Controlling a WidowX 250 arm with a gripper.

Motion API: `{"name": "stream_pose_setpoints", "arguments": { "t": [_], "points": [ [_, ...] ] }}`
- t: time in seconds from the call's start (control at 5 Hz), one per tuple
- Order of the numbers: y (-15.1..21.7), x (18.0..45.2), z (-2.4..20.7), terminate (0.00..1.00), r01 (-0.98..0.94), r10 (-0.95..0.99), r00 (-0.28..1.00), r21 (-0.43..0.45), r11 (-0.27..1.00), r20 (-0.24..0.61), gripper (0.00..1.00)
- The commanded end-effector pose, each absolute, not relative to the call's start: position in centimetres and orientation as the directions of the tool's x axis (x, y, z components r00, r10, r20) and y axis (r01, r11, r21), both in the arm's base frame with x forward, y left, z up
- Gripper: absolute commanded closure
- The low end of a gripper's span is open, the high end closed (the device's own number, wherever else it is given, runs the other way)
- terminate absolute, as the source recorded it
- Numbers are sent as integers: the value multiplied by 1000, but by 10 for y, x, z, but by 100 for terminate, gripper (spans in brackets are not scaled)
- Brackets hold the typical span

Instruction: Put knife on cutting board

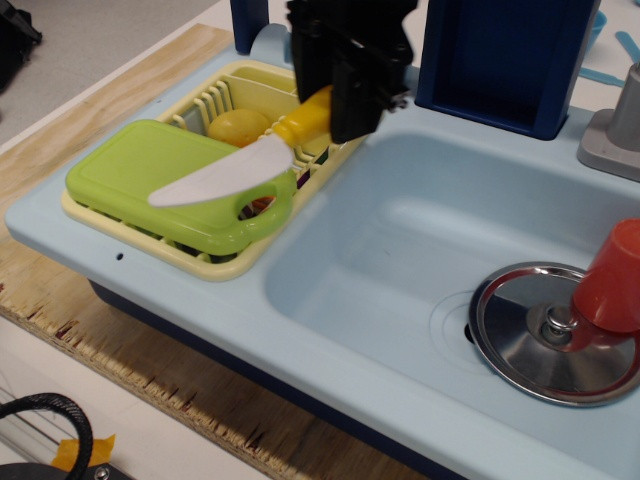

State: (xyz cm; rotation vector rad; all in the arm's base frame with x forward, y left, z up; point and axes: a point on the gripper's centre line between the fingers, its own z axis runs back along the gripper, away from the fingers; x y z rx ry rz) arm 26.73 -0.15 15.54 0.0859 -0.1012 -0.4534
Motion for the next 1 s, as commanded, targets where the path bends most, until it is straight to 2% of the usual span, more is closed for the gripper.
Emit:
{"name": "stream_pose_setpoints", "arguments": {
  "t": [0.0, 0.4, 0.6, 0.8],
  "points": [
    [26, 260, 163, 0, 371, -384, 916, 118, 921, 120, 100],
    [58, 254, 155, 0, 327, -343, 927, 122, 937, 153, 100],
    [57, 254, 146, 0, 340, -346, 921, 63, 938, 178, 0],
    [57, 254, 146, 100, 340, -346, 921, 63, 938, 178, 0]
  ]
}}
